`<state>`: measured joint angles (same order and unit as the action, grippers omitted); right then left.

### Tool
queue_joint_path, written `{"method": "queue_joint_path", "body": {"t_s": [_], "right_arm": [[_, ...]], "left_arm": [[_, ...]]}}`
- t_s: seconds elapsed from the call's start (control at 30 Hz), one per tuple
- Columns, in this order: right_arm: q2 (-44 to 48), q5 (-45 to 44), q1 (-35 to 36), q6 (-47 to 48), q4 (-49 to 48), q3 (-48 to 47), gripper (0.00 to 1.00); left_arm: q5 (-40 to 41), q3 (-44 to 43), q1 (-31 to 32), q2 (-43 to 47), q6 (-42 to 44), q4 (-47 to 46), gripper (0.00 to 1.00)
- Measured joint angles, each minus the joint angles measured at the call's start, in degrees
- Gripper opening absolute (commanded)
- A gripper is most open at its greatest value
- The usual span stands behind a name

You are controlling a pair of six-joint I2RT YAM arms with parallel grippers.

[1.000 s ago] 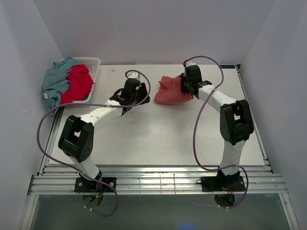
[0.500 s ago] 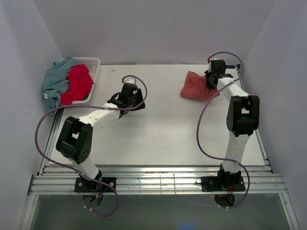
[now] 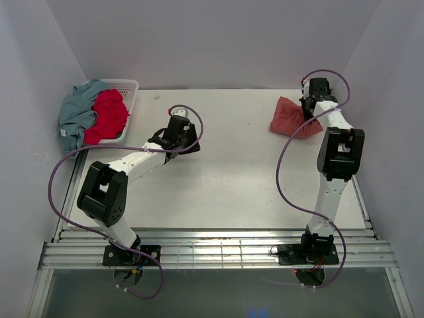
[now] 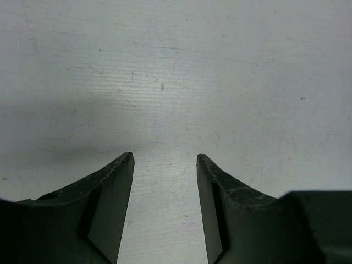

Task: Fold and stack the t-shirts
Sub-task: Neatly place the folded tshirt to the corner

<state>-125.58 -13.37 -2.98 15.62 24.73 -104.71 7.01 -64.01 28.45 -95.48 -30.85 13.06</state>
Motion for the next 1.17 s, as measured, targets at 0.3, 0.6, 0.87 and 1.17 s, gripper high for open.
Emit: {"method": "queue_joint_path", "body": {"t_s": [0.3,0.6,0.87,1.17], "right_arm": [[-1.81,-2.99,-3.91,4.57,2.40,-2.43,0.08],[-3.61,-6.05,-5.31,6.54,2.82,-6.23,0.46],[-1.77,-2.51,-5.64,2.84,0.57,-5.38,0.90],[14.01,2.29,-4.42,-3.41,-1.09,-5.18,0.96]], "left_arm": [[-0.15,0.00,0.00,0.02,0.00,0.55,0.60],[-0.15,0.00,0.00,0.02,0.00,1.44,0.60],[-0.09,0.00,0.00,0.02,0.09,1.57,0.61],[-0.07,-0.96,0.00,0.00,0.44,1.25,0.61]]}}
